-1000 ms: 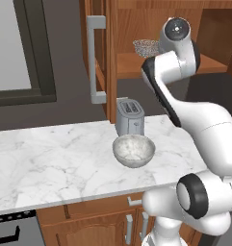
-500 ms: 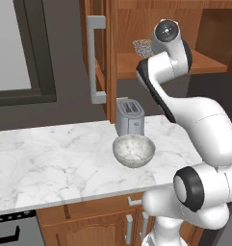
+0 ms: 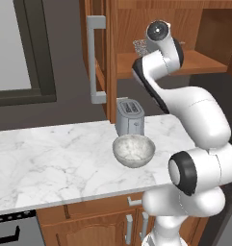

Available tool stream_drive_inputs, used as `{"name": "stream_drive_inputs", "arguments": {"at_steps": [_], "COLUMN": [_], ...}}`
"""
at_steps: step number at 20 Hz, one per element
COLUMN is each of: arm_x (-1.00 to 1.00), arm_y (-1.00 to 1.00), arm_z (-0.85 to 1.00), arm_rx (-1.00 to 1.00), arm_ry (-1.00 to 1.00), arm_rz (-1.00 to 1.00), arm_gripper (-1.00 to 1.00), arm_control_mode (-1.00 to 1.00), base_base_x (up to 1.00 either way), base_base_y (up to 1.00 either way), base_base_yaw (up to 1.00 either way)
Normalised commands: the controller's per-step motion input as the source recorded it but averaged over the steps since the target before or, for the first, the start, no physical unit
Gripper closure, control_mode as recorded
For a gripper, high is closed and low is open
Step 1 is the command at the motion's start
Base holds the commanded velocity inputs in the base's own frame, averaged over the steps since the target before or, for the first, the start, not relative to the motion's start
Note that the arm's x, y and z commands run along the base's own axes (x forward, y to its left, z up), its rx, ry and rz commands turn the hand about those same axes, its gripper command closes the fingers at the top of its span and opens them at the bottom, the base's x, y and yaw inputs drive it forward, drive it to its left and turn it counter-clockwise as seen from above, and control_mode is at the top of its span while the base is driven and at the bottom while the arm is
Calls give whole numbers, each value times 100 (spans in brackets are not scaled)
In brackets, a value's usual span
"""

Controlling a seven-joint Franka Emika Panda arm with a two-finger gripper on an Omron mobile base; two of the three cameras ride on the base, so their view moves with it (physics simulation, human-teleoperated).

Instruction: Open the cabinet and setup a tea strainer by placing it in the bowl upright.

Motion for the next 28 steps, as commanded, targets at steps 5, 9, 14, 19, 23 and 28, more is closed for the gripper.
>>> {"name": "stream_drive_inputs", "arguments": {"at_steps": [5,9,14,19,23,28], "arm_x": [44,42,40,36,32,30], "arm_y": [0,0,0,0,0,0], "arm_z": [-14,-10,0,0,-1,-2], "arm_rx": [0,0,0,0,0,0], "arm_ry": [4,0,0,0,1,2], "arm_rz": [-1,-1,-1,-1,0,0], "arm_gripper": [-100,-100,-100,-100,-100,-100], "arm_control_mode": [-100,-100,-100,-100,-100,-100], "base_base_x": [0,0,0,0,0,0], "base_base_y": [0,0,0,0,0,0], "base_base_yaw": [0,0,0,0,0,0]}}
